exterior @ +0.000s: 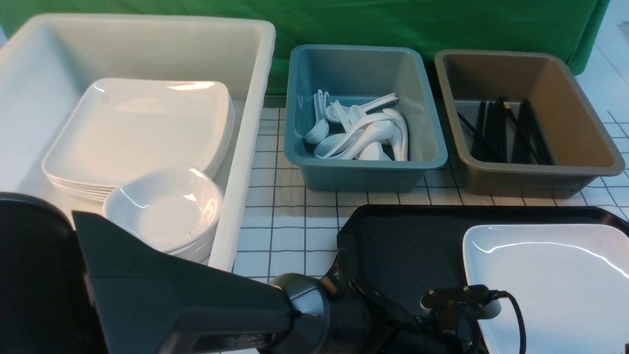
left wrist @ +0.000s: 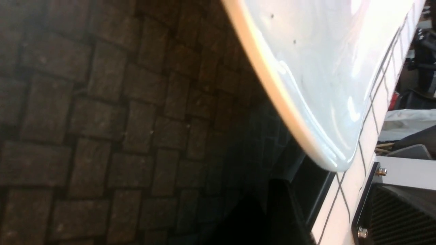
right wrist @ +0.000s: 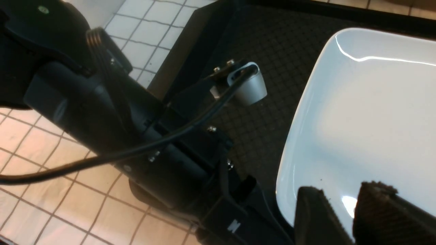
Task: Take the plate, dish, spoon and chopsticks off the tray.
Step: Use the left arm to grab a plate from the dinner plate
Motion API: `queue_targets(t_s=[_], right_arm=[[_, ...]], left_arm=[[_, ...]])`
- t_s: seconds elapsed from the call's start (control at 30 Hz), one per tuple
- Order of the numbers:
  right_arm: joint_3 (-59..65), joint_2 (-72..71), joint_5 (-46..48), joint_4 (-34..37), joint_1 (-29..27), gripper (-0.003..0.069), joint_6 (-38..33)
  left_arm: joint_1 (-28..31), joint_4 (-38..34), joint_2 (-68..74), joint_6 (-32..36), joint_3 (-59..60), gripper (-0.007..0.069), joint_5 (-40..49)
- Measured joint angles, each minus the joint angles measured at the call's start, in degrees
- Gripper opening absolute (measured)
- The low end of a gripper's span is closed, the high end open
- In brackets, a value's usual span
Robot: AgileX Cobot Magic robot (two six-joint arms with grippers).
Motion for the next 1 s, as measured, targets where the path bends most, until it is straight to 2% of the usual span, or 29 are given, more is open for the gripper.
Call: queue_targets(t_s=[0.13,0.2,0.37,0.47,0.77,1.0], right_arm=[[0.00,0.00,0.13,0.00,0.00,0.0240,0.00],[0.00,0.00,0.52,0.00,0.00,0.0240,0.00],[0.00,0.00,1.71,0.00,0.00,0.0240,0.06],[0.00,0.00,2.71,0.00,0.00,0.0240,0.06],[0.00,0.00,2.76,0.00,0.00,0.0240,0.44],[0.00,0.00,2.76,0.00,0.00,0.0240,0.49]], left_arm=[[0.00,-0.56,0.05,0.41,0.00,0.0401,0.55],[0.00,-0.75,0.05,0.47,0.00,0.0469,1.30],[0.27,-0.75,-0.07,0.53,-0.05,0.0563,2.17],[2.81,-0.05,-0.07,0.53,-0.05,0.0615,5.47],[12.07,1.29,-0.50,0.06,-0.05,0.0619,9.03],[12.33,0.93,-0.50,-0.25,-0.05,0.0587,8.67]])
